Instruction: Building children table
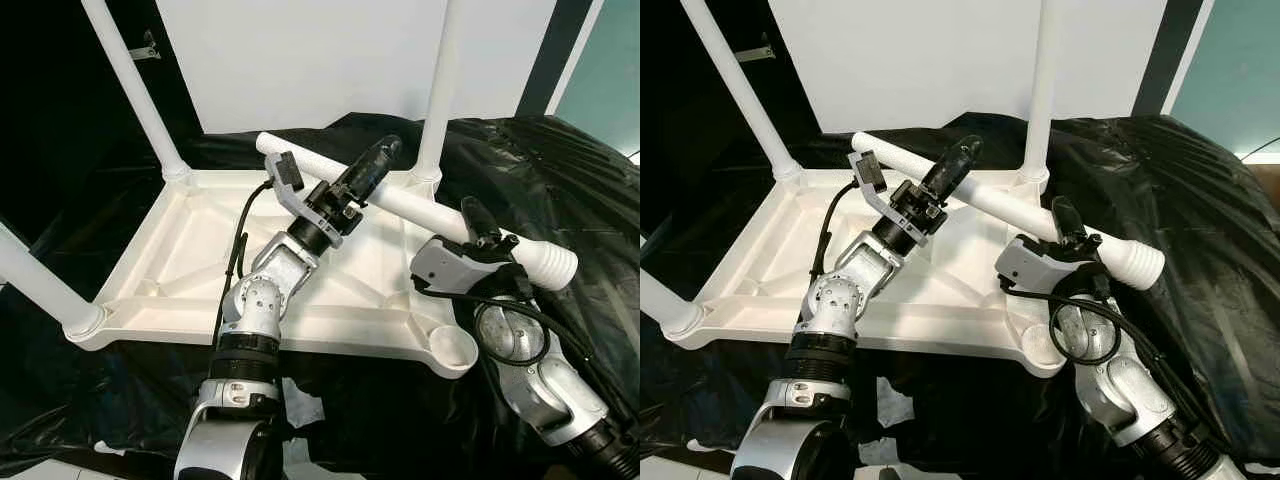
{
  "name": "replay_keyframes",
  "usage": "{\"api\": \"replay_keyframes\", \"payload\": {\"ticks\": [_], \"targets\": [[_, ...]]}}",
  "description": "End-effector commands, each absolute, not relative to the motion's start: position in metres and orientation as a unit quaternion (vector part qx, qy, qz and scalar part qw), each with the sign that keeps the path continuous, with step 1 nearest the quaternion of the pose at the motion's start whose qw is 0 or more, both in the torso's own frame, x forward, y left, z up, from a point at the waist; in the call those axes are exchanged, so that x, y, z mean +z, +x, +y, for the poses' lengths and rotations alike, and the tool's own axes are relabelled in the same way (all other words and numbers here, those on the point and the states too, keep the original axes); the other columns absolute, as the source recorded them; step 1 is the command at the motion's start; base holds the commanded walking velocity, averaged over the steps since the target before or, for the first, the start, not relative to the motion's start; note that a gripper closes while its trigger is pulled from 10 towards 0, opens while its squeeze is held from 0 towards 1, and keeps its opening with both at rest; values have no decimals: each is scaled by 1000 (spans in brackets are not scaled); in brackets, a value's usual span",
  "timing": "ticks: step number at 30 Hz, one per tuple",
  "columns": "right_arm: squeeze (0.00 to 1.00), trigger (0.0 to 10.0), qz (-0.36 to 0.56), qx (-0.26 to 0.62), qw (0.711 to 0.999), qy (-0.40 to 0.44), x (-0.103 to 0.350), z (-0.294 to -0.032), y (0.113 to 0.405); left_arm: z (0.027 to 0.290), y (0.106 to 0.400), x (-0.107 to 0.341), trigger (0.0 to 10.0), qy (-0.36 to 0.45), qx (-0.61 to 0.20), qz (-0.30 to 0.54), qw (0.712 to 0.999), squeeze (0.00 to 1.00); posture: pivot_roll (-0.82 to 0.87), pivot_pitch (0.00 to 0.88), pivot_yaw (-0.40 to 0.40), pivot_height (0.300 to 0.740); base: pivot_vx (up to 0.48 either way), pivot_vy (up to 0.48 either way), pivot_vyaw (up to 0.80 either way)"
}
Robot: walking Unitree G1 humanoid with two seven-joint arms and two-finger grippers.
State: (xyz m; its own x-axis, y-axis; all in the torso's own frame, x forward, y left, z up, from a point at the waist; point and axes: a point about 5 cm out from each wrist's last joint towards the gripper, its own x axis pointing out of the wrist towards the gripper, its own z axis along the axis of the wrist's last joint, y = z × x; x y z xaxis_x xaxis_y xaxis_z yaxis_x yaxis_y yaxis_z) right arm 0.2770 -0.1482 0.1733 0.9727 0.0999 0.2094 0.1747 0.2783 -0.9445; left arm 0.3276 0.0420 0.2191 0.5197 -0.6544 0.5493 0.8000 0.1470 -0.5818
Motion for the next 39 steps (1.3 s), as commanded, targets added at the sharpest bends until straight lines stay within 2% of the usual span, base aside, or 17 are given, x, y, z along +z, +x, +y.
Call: {"api": "replay_keyframes", "payload": {"ticks": [1,11,12,18,19,21,27,39], "targets": [[0,0,-120,-61,790,-598,181,-157,279,37,325,219,10000,-438,-488,-77,751,0,-134,0,61,740,0,0,0],[0,0,-107,-95,793,-593,184,-171,282,45,319,217,10000,-423,-507,-79,747,0,-128,0,61,740,0,0,0],[0,0,-130,-87,793,-588,189,-164,281,45,322,214,10000,-420,-498,-73,756,0,-130,0,62,740,0,0,0],[0,0,-141,-77,793,-587,190,-158,280,43,325,211,10000,-415,-486,-66,767,0,-130,0,63,740,0,0,0],[0,0,-150,-71,796,-582,192,-153,278,41,330,207,10000,-404,-470,-56,783,0,-135,0,65,740,0,0,0],[0,0,-159,-58,799,-577,191,-147,276,37,336,203,10000,-405,-447,-43,796,0,-142,0,67,740,0,0,0],[0,0,-166,-27,814,-556,187,-140,271,36,344,207,10000,-417,-417,-35,807,0,-147,0,64,740,0,0,0],[0,0,-134,5,823,-552,169,-141,271,36,351,222,9804,-449,-409,-63,792,0,-146,0,63,740,0,0,0]]}}
